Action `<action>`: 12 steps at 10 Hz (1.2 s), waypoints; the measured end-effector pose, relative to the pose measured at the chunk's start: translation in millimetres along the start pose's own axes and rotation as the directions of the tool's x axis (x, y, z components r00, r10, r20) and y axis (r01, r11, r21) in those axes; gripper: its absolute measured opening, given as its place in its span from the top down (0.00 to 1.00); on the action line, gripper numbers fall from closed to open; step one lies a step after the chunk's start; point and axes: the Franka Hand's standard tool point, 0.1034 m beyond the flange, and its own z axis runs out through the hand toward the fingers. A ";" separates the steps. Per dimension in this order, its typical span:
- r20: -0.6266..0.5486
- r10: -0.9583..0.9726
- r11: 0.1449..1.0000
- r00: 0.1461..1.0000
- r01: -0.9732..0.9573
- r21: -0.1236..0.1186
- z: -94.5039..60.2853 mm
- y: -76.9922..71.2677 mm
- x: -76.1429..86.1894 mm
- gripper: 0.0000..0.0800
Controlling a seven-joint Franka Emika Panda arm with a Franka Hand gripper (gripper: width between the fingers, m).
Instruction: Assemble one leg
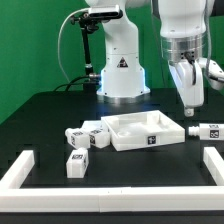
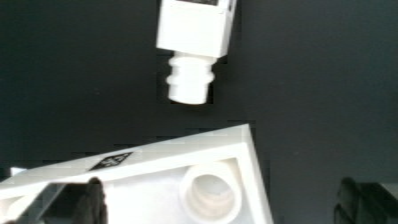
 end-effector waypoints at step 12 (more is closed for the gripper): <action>-0.006 -0.257 0.966 0.966 0.256 -0.047 13.4 33.7 79.6 0.19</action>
Offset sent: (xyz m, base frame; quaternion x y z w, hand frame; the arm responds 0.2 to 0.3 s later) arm 0.0000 0.0000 0.0000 0.0000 0.0000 0.0000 1.0000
